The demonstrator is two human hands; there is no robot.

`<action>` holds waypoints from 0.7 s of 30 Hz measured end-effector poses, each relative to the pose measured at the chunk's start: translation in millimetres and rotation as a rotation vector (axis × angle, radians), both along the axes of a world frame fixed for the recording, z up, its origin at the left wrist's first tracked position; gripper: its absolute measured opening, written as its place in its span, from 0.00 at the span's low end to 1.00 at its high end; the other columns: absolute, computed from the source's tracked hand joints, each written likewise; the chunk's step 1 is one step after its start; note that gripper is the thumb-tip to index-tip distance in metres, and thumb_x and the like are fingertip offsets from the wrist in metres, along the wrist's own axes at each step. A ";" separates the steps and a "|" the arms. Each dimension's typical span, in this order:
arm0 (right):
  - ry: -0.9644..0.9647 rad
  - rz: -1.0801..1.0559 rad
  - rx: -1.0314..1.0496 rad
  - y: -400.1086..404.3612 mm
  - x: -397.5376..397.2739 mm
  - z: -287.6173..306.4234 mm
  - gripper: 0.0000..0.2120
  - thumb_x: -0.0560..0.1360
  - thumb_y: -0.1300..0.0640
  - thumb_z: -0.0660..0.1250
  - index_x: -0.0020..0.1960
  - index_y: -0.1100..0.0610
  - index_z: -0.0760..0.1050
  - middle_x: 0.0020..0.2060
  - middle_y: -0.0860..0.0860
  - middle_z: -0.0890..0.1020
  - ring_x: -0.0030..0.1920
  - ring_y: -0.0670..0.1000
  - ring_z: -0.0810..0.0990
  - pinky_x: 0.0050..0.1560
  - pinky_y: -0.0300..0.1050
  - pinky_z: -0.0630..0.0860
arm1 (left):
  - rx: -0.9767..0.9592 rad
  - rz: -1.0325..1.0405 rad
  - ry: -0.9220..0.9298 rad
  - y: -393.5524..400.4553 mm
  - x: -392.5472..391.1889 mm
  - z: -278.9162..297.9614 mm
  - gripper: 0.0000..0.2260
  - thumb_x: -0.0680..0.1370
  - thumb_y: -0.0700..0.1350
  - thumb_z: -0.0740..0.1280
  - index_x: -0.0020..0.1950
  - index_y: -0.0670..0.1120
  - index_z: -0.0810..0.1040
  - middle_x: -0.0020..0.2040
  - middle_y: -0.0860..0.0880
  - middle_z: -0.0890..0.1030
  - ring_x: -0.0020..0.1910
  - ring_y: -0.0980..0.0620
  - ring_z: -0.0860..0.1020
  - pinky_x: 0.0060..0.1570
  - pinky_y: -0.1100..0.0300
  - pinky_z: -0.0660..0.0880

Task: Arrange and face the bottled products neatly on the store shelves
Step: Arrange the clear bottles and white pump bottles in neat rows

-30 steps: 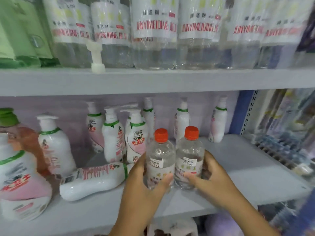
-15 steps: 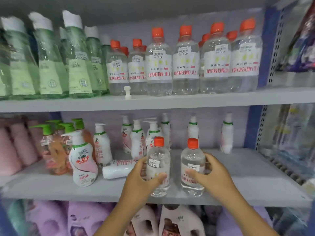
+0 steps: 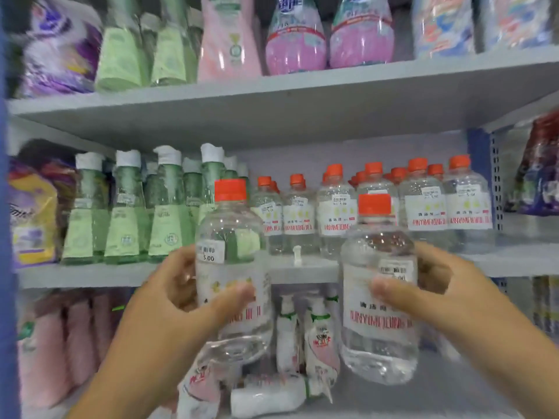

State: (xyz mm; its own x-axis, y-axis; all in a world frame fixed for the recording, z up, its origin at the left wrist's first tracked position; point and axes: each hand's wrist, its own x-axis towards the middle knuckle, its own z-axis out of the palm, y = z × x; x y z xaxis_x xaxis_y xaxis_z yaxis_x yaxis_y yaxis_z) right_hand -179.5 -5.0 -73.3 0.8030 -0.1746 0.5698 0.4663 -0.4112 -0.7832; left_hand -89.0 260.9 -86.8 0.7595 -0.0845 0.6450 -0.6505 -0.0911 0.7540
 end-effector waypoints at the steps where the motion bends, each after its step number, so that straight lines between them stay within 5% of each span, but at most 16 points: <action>1: -0.035 0.002 -0.009 8.2 4.9 12.9 0.20 0.58 0.45 0.78 0.50 0.38 0.83 0.46 0.43 0.88 0.47 0.44 0.87 0.47 0.42 0.81 | 0.003 0.010 -0.021 5.1 5.2 12.5 0.21 0.59 0.64 0.81 0.48 0.69 0.79 0.44 0.63 0.86 0.42 0.63 0.85 0.43 0.62 0.76; 5: -0.131 -0.090 -0.045 35.3 39.2 50.4 0.18 0.65 0.46 0.79 0.53 0.47 0.83 0.46 0.42 0.88 0.47 0.43 0.87 0.49 0.43 0.81 | 0.040 0.049 -0.065 12.7 42.7 48.5 0.14 0.69 0.61 0.75 0.51 0.61 0.76 0.40 0.74 0.81 0.39 0.74 0.79 0.34 0.71 0.72; 8: -0.162 -0.184 -0.060 45.0 70.5 70.1 0.17 0.68 0.46 0.79 0.54 0.47 0.82 0.46 0.42 0.87 0.46 0.42 0.86 0.50 0.45 0.82 | 0.046 0.055 -0.091 4.0 75.1 63.8 0.20 0.70 0.60 0.76 0.58 0.56 0.77 0.45 0.61 0.84 0.40 0.69 0.81 0.34 0.70 0.73; 11: -0.159 -0.279 -0.085 51.5 98.5 88.2 0.17 0.68 0.43 0.79 0.53 0.48 0.81 0.45 0.43 0.87 0.45 0.41 0.86 0.45 0.41 0.81 | 0.098 0.057 -0.094 -7.8 97.4 67.0 0.20 0.70 0.59 0.77 0.56 0.58 0.74 0.46 0.63 0.80 0.39 0.73 0.78 0.38 0.67 0.73; 16: -0.057 -0.383 -0.158 60.5 133.3 98.0 0.16 0.69 0.42 0.77 0.53 0.47 0.79 0.46 0.42 0.85 0.47 0.45 0.84 0.48 0.46 0.81 | 0.167 0.045 -0.057 -20.7 130.9 53.4 0.24 0.66 0.66 0.76 0.56 0.60 0.76 0.50 0.60 0.83 0.48 0.62 0.81 0.50 0.55 0.80; 21: 0.022 -0.429 -0.156 63.1 146.0 101.3 0.15 0.74 0.43 0.74 0.55 0.49 0.77 0.50 0.46 0.83 0.49 0.47 0.83 0.49 0.47 0.81 | 0.175 0.052 -0.069 -18.2 144.2 47.7 0.19 0.70 0.64 0.74 0.58 0.63 0.74 0.54 0.63 0.81 0.48 0.68 0.76 0.42 0.65 0.71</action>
State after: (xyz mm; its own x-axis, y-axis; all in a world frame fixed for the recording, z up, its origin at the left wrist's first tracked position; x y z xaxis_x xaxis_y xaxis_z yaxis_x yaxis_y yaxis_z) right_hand -33.5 58.1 28.0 0.6894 -0.4073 0.5991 0.2117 -0.6776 -0.7043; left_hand 55.3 242.7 -39.1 0.7205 -0.1615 0.6744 -0.6908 -0.2517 0.6778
